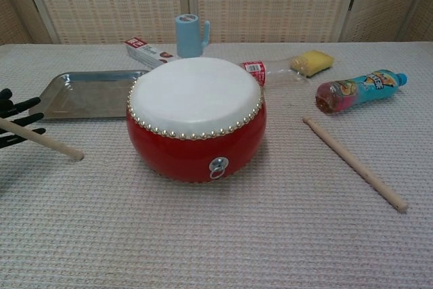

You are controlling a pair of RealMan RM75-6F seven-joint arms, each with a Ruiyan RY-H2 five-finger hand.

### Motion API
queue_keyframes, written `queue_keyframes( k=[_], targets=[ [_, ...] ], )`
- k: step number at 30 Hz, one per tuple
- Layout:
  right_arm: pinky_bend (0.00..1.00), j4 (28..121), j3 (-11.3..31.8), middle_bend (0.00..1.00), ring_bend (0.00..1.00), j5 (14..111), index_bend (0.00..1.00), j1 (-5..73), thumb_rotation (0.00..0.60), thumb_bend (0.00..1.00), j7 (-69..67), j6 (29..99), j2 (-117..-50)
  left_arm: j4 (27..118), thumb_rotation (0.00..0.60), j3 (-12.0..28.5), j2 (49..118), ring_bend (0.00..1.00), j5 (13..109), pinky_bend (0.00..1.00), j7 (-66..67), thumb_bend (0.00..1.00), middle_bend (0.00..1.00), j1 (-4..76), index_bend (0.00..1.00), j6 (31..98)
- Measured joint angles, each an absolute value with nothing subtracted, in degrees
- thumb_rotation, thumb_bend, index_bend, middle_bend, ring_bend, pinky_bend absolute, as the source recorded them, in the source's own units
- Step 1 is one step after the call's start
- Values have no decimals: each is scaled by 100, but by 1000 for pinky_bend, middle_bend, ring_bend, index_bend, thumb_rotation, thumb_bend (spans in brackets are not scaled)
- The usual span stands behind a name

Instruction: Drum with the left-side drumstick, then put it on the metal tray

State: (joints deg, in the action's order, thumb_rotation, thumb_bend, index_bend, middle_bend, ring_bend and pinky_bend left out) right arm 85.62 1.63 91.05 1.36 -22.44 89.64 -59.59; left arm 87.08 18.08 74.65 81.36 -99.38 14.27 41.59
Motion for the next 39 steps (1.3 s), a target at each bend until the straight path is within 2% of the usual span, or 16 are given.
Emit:
queue_keyframes(
  k=[6, 10, 15, 23, 30, 36, 39],
  targets=[
    [128, 8584, 160, 155, 25, 9109, 72, 132, 600, 267, -2220, 8971, -5954, 8292, 600, 1469, 7447, 225, 8638, 158, -10886, 372, 321, 1628, 523, 4296],
    [128, 8612, 152, 155, 26, 9123, 72, 134, 600, 266, -2187, 8967, -5947, 8231, 600, 1337, 7460, 227, 8720, 197, -10977, 372, 323, 1688, 506, 4522],
    [128, 8637, 150, 155, 25, 9134, 72, 138, 600, 267, -2160, 8969, -5930, 8303, 600, 1299, 7530, 255, 8561, 271, -10327, 372, 344, 1792, 506, 4686],
    [128, 8636, 149, 155, 25, 9097, 72, 109, 600, 267, -2166, 8982, -5913, 8535, 600, 1394, 7771, 272, 7888, 266, -8723, 372, 356, 2047, 505, 4754],
    [128, 8585, 158, 154, 26, 9061, 72, 116, 600, 266, -2218, 8945, -5914, 8663, 600, 1565, 8219, 286, 6919, 266, -7204, 372, 373, 2311, 505, 4784],
    [128, 8525, 170, 155, 25, 9018, 72, 134, 600, 266, -2281, 8892, -5923, 8622, 600, 1665, 8620, 294, 6383, 265, -6467, 371, 385, 2451, 505, 4789],
    [128, 8490, 176, 155, 25, 8999, 72, 143, 600, 266, -2318, 8865, -5928, 8563, 600, 1725, 8758, 329, 6263, 270, -6359, 372, 414, 2467, 510, 4782]
  ],
)
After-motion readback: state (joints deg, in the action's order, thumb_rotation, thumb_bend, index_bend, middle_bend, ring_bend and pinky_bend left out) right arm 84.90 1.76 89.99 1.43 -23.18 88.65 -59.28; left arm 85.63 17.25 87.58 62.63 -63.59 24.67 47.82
